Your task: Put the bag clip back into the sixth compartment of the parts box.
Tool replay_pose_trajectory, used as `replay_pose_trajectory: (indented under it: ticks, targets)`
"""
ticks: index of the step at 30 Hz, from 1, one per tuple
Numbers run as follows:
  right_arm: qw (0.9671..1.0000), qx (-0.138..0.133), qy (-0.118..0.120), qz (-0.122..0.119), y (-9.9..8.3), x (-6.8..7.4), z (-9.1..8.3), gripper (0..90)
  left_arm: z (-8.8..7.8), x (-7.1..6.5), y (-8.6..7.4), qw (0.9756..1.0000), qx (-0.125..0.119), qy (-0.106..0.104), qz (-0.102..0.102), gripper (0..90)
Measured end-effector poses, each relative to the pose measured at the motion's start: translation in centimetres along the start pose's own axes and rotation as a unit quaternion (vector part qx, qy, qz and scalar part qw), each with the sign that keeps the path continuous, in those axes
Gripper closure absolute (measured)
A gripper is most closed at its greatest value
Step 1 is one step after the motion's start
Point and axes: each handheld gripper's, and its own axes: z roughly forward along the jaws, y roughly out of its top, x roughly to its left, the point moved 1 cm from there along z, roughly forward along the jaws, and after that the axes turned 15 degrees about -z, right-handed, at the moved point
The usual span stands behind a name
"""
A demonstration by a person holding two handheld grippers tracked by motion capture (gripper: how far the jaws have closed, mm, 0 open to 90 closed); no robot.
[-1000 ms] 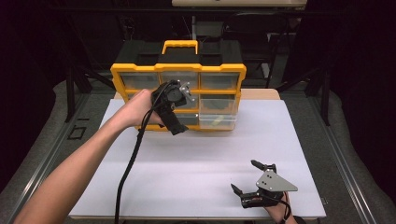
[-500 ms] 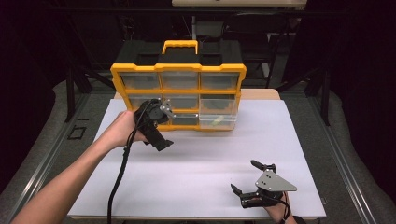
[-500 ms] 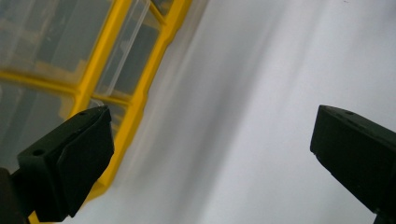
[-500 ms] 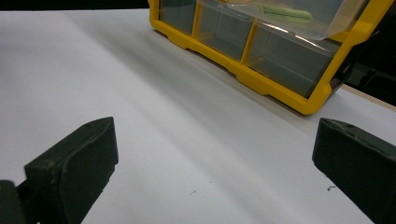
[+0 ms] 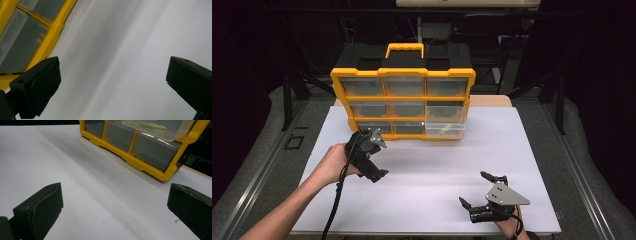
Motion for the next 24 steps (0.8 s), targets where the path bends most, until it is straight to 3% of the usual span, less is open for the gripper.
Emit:
replay_pose_trajectory:
  ticks: [8, 12, 17, 24]
  targets:
    - [1.0, 0.001, 0.0, -0.001, 0.0, 0.0, 0.0, 0.0, 1.5, -0.3, -3.9, 0.9987, -0.033, 0.0, -0.038, 0.0]
    - [1.0, 0.001, 0.0, 0.0, 0.0, 0.0, 0.0, 0.0, 2.4, -0.2, -6.1, 0.9967, -0.05, -0.002, -0.064, 0.0]
    - [1.0, 0.003, 0.001, -0.002, 0.0, 0.1, 0.2, 0.0, 3.2, -0.3, -8.3, 0.9911, -0.086, -0.003, -0.102, 0.0]
    - [1.0, 0.003, 0.0, -0.002, 0.0, 0.1, 0.2, 0.0, 4.3, -0.5, -10.7, 0.9837, -0.117, -0.007, -0.137, 0.0]
